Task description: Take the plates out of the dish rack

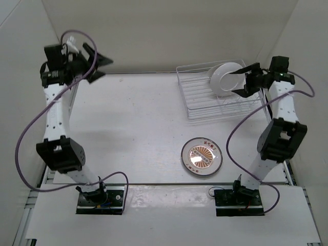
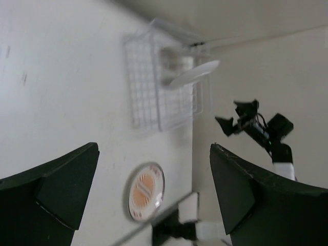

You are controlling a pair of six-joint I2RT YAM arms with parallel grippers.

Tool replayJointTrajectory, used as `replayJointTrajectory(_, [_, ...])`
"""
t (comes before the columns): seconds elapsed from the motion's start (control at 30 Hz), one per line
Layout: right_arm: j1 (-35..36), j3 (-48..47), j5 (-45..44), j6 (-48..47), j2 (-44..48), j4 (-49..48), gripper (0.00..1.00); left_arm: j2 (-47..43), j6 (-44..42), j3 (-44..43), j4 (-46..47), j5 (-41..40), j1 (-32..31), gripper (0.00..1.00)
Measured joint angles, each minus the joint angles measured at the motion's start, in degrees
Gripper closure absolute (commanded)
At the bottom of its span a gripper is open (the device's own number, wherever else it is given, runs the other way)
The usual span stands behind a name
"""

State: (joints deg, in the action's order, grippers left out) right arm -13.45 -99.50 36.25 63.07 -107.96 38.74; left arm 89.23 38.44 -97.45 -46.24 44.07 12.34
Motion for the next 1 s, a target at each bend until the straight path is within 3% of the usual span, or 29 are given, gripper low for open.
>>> replayJointTrajectory(0.13, [-0.02, 6.14, -4.39, -5.95, 14.82, 2.34, 0.15, 13.81, 3.23, -20.28, 14.62, 0.28, -6.27, 0.0])
replayJointTrajectory(0.23, [-0.24, 14.78, -7.48, -8.79, 27.04, 4.66, 0.16, 21.35, 2.89, -26.99, 23.58, 0.76, -13.6, 0.02])
replayJointTrajectory(0.3, [-0.63, 18.03, -9.29, -11.34, 31.89, 6.8, 0.16, 25.2, 1.33, -27.06, 29.88, 0.52, -18.8, 0.02])
replayJointTrajectory(0.53, [-2.84, 18.99, -13.07, -20.22, 34.45, 13.07, 0.16, 46.4, -8.37, -37.79, 38.77, -5.18, -30.6, 0.06])
replayJointTrajectory(0.7, [-4.17, 18.12, -15.52, -24.65, 36.7, 18.34, 0.15, 54.16, -11.8, -37.46, 43.34, -13.44, -33.99, 0.08])
replayJointTrajectory(0.83, [-4.31, 18.12, -19.98, -26.18, 44.0, 21.22, 0.13, 56.52, -10.84, -34.67, 50.66, -20.37, -35.87, 0.0])
replayJointTrajectory(1.0, [-4.44, 18.73, -24.96, -26.62, 53.62, 21.86, 0.15, 58.93, -9.35, -34.36, 55.84, -26.77, -36.72, 0.0])
